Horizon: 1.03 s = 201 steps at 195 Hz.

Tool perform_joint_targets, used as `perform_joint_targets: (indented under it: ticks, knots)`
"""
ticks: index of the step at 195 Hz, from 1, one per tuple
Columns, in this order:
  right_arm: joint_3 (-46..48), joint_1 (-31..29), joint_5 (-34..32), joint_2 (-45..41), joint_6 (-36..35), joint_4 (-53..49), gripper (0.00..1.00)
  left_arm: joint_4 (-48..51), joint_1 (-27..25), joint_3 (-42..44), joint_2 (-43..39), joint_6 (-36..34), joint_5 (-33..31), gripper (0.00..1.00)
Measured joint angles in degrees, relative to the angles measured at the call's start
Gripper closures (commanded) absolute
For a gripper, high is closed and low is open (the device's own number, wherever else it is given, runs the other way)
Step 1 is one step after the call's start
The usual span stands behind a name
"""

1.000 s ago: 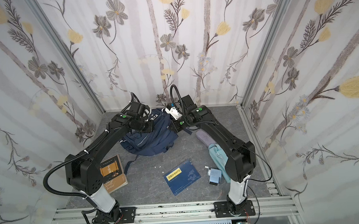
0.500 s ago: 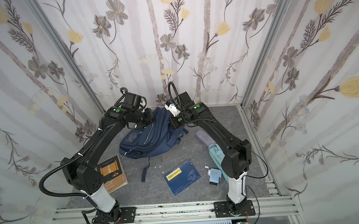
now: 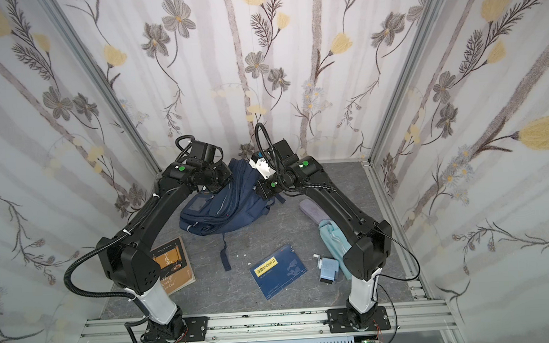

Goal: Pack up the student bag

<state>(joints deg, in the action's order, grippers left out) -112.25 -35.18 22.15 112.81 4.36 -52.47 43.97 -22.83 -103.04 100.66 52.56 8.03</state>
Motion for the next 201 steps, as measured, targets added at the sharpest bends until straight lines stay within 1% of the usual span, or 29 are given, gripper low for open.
perform_joint_targets:
  ticks: [40,72,105,152,183,201]
  knots:
    - [-0.02,-0.94,0.39,0.07,1.18,-0.28,1.0,-3.45,-0.52,5.84,-1.55,3.26,-0.57,1.0]
    - [-0.07,-3.67,0.42,1.14,1.86,-0.24,1.0,-3.58,-0.68,5.92,-1.68,5.73,-1.6,1.0]
    - [1.55,-6.08,0.68,1.46,2.34,1.18,1.0,-1.9,-0.61,-1.73,1.53,6.32,-3.52,1.0]
    - [7.21,-6.62,0.07,-0.28,4.15,3.43,1.0,1.9,0.02,-13.73,5.79,7.39,-5.55,1.0]
    - [9.05,-7.58,-0.52,-0.63,5.09,7.08,1.0,3.76,0.13,-18.6,7.65,9.38,-6.1,1.0]
    - [11.65,-8.15,-1.7,-1.03,6.1,10.38,1.0,4.0,0.22,-20.17,8.35,10.95,-6.12,1.0]
